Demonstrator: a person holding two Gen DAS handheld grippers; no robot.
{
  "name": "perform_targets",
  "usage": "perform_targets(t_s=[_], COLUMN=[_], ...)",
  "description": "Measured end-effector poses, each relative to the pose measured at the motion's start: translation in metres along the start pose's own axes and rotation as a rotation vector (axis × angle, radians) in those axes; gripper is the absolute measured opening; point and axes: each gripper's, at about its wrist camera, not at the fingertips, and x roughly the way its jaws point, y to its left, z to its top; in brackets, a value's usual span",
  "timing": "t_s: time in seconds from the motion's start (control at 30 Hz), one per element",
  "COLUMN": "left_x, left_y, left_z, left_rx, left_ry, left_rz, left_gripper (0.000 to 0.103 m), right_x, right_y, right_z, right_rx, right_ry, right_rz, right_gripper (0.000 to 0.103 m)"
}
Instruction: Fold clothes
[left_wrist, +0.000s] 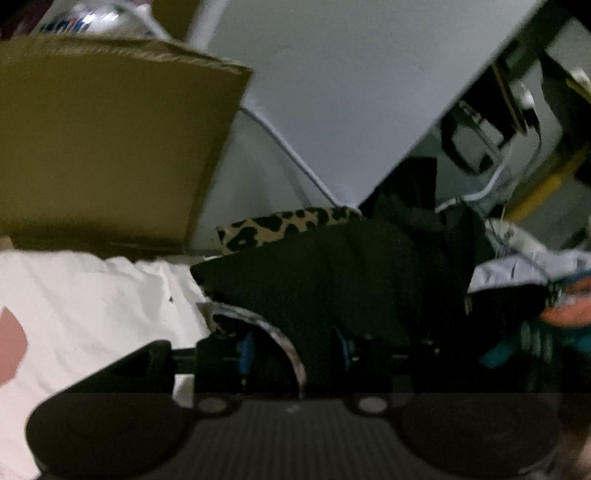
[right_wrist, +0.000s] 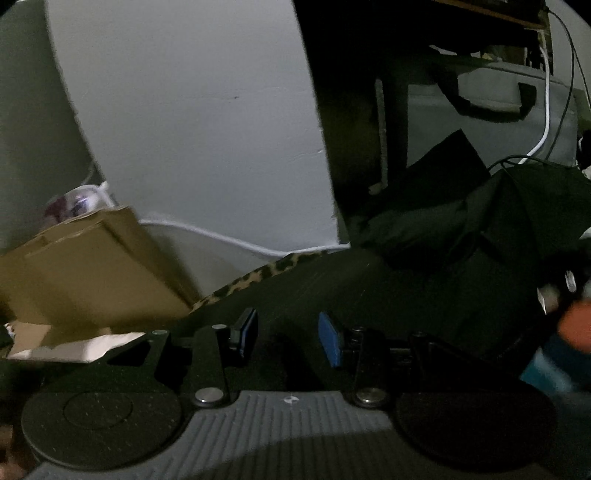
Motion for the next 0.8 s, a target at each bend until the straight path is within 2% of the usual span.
perform_targets(t_s=[0.1, 0.23, 0.33, 0.37, 0.5, 0.57, 0.73, 0.8], left_x=[0.002, 0.003, 0.003, 0.003, 0.002, -0.001, -0.005, -0.007], left_y=[0.01, 0.016, 0.02, 0.021, 0.02, 0.02, 0.029, 0.031], left_z=[0.005, 0.013, 0.017, 0.018, 0.024, 0.027, 0.033, 0.034], left_rx=[-0.065, -0.101, -0.122, -0.125, -0.092, -0.075, -0.068, -0.051], left_ry=[-0.002, -0.013, -0.021, -0.022, -0.043, -0.067, -0.09, -0.09], left_rz=[-0.029, -0.04, -0.043, -0.043, -0.018, 0.003, 0.054, 0.083], left_gripper=[0.045, 0.044, 0.04, 0.038, 0.016, 0.013, 0.013, 0.016], right_x=[-0.009, -0.013, -0.016, -0.017, -0.02, -0.022, -0.021, -0.02], right_y=[0.008, 0.021, 0.026, 0.028, 0.029, 0.029, 0.026, 0.022], right_z=[-0.02, -0.042, -0.055, -0.059, -0.071, -0.077, -0.092, -0.097], right_rx=[0.008, -0.011, -0.005, 0.002, 0.036, 0.046, 0.064, 0.075], right_ry=[0.006, 0.022, 0.032, 0.034, 0.038, 0.042, 0.066, 0.078], right_rz=[0.014, 0.028, 0.031, 0.032, 0.036, 0.038, 0.022, 0.006], right_gripper=[0.044, 0.044, 0.044, 0.044, 0.044, 0.044, 0.044, 0.045])
